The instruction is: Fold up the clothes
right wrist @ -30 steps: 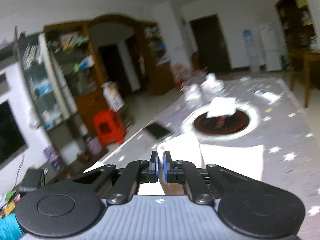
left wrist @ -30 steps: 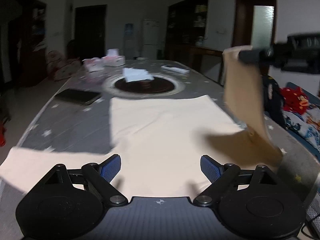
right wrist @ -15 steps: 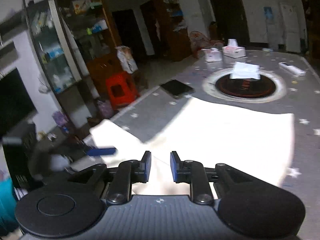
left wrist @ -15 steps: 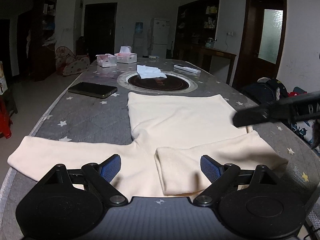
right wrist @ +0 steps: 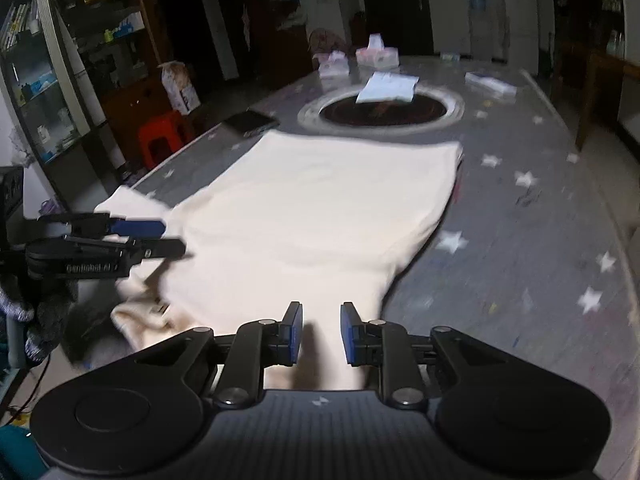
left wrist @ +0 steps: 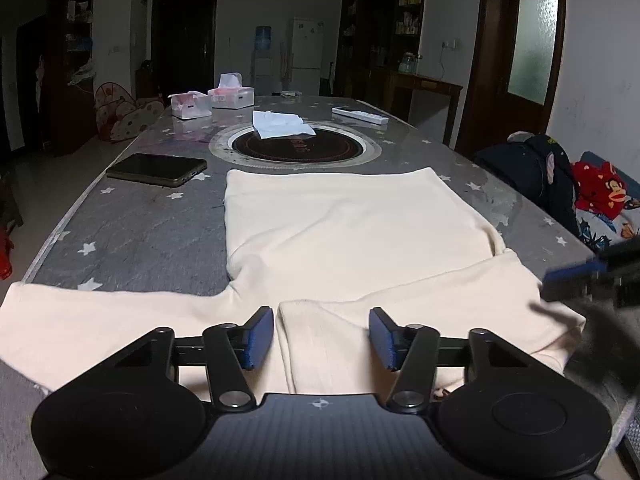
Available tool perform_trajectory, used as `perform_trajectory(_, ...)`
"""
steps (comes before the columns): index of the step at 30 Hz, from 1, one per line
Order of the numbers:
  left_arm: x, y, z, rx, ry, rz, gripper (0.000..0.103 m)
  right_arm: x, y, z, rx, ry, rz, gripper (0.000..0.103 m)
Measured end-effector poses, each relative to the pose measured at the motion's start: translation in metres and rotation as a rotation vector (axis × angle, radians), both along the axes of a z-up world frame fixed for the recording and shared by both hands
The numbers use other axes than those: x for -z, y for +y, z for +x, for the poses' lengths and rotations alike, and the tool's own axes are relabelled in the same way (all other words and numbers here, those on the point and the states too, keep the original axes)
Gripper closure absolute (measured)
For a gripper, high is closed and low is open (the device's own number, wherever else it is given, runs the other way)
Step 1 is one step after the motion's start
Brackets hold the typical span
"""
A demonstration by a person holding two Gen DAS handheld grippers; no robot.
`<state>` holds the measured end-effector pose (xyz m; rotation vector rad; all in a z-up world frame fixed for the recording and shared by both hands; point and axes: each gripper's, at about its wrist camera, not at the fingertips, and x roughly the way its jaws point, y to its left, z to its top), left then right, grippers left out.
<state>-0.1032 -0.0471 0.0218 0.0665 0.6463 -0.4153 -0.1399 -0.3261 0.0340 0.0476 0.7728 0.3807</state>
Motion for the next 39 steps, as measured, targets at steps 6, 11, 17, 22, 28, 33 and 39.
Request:
perform_trajectory(6, 0.003, -0.003, 0.007, -0.007, 0.006, 0.027, 0.071, -0.002, 0.001, 0.029, -0.057, -0.053, -0.075, 0.083)
perform_trajectory(11, 0.000, 0.000, 0.009, -0.008, 0.005, 0.025, 0.085, 0.007, 0.010, 0.050, -0.158, -0.060, -0.181, 0.082)
perform_trajectory(17, -0.005, -0.002, 0.011, -0.002, -0.001, 0.025, 0.093, 0.010, 0.016, 0.055, -0.275, -0.055, -0.234, 0.080)
perform_trajectory(22, -0.015, -0.006, 0.010, 0.006, -0.022, 0.013, 0.094, 0.011, 0.009, 0.051, -0.268, -0.049, -0.223, 0.100)
perform_trajectory(28, -0.020, -0.013, 0.013, 0.038, -0.063, 0.016, 0.094, 0.008, -0.005, 0.041, -0.182, -0.064, -0.207, 0.101)
perform_trajectory(33, 0.000, -0.015, 0.028, -0.002, -0.005, 0.062, 0.089, 0.007, -0.017, 0.033, -0.111, -0.077, -0.194, 0.098)
perform_trajectory(39, -0.010, -0.008, 0.020, -0.037, -0.057, 0.054, 0.072, 0.008, -0.014, 0.025, -0.091, -0.081, -0.174, 0.083)
